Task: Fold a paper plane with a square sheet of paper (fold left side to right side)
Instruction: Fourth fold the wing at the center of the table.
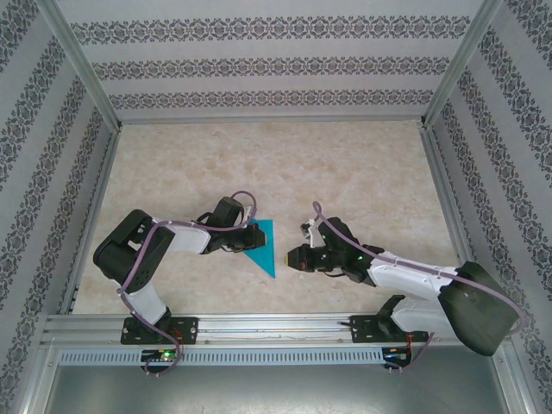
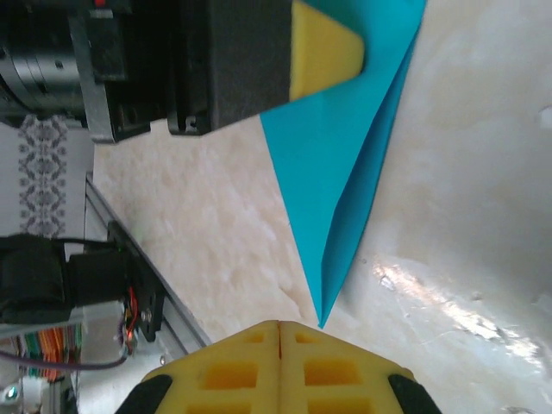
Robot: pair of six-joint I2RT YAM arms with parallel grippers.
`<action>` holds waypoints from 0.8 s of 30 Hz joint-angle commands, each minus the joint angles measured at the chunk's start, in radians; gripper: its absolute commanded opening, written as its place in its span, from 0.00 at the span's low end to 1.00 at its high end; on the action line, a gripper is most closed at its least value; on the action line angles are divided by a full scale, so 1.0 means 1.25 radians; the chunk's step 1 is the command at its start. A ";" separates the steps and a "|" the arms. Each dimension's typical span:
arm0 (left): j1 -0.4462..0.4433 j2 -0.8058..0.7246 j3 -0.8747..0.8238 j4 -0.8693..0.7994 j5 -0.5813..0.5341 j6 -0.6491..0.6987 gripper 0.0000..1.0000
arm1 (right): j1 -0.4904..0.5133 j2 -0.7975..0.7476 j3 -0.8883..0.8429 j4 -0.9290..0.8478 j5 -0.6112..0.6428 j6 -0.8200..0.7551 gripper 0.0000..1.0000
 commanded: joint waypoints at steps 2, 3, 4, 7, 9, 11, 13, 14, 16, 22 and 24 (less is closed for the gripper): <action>-0.013 0.032 -0.024 -0.082 -0.054 -0.011 0.02 | -0.014 -0.026 -0.020 -0.038 0.045 0.007 0.00; -0.014 0.033 -0.025 -0.080 -0.054 -0.013 0.02 | -0.014 -0.027 -0.022 -0.039 0.047 0.006 0.00; -0.016 0.034 -0.026 -0.076 -0.055 -0.016 0.02 | -0.015 -0.026 -0.023 -0.038 0.050 0.009 0.00; -0.024 0.034 -0.029 -0.069 -0.058 -0.025 0.02 | -0.014 -0.020 -0.027 -0.027 0.055 0.015 0.00; -0.028 0.034 -0.031 -0.065 -0.061 -0.029 0.02 | -0.012 -0.013 -0.027 -0.015 0.056 0.023 0.00; -0.032 0.033 -0.032 -0.059 -0.064 -0.036 0.02 | -0.009 -0.004 -0.026 -0.002 0.056 0.030 0.00; -0.035 0.031 -0.032 -0.059 -0.067 -0.038 0.02 | -0.004 0.004 -0.023 0.009 0.060 0.036 0.00; -0.037 0.031 -0.032 -0.059 -0.070 -0.039 0.02 | -0.001 0.009 -0.021 0.015 0.062 0.039 0.00; -0.039 0.031 -0.031 -0.059 -0.071 -0.041 0.02 | 0.005 0.020 -0.016 0.028 0.065 0.045 0.00; -0.044 0.024 -0.030 -0.064 -0.076 -0.042 0.02 | 0.029 0.076 0.011 0.074 0.062 0.055 0.00; -0.044 0.021 -0.030 -0.065 -0.078 -0.043 0.02 | 0.037 0.094 0.023 0.086 0.060 0.056 0.00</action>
